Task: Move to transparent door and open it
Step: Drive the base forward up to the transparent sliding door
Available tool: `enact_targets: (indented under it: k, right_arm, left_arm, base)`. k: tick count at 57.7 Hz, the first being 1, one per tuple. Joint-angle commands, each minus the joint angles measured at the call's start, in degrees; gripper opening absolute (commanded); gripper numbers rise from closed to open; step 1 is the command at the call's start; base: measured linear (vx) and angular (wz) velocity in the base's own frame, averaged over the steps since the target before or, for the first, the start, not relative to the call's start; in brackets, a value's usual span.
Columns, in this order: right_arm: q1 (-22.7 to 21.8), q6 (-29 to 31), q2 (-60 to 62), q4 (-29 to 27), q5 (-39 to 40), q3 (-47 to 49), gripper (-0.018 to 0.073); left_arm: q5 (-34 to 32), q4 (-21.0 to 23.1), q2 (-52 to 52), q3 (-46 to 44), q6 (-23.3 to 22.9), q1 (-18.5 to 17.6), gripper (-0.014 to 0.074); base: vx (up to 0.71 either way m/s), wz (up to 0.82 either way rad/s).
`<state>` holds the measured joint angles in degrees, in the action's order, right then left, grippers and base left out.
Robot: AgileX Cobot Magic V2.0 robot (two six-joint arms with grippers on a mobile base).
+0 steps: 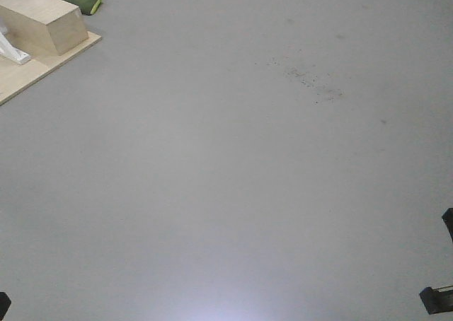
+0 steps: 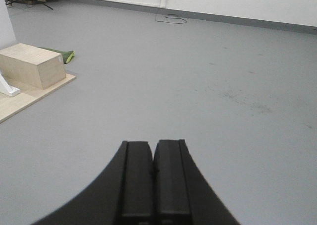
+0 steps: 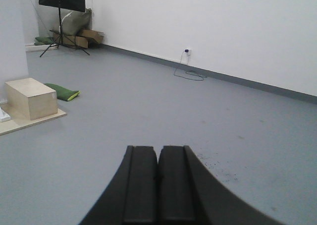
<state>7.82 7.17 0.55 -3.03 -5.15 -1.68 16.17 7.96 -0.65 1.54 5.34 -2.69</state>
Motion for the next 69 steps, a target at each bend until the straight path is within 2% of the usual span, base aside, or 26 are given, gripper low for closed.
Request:
enact_targets:
  k: [1, 31, 69]
  right_arm:
    - [-0.3, 0.3, 0.8, 0.3, 4.5, -0.8, 0.0000]
    - [-0.3, 0.3, 0.8, 0.3, 4.5, -0.8, 0.0000]
    - [-0.3, 0.3, 0.8, 0.3, 4.5, -0.8, 0.0000]
  left_arm:
    - [-4.6, 0.6, -0.7, 1.7, -0.4, 0.1, 0.0000]
    - [-4.6, 0.6, -0.7, 1.7, -0.4, 0.1, 0.0000]
    - [-4.6, 0.6, -0.7, 1.7, -0.4, 0.1, 0.0000]
  base:
    - [0.51, 0.17]
    - [0.53, 0.31]
    - [0.60, 0.64]
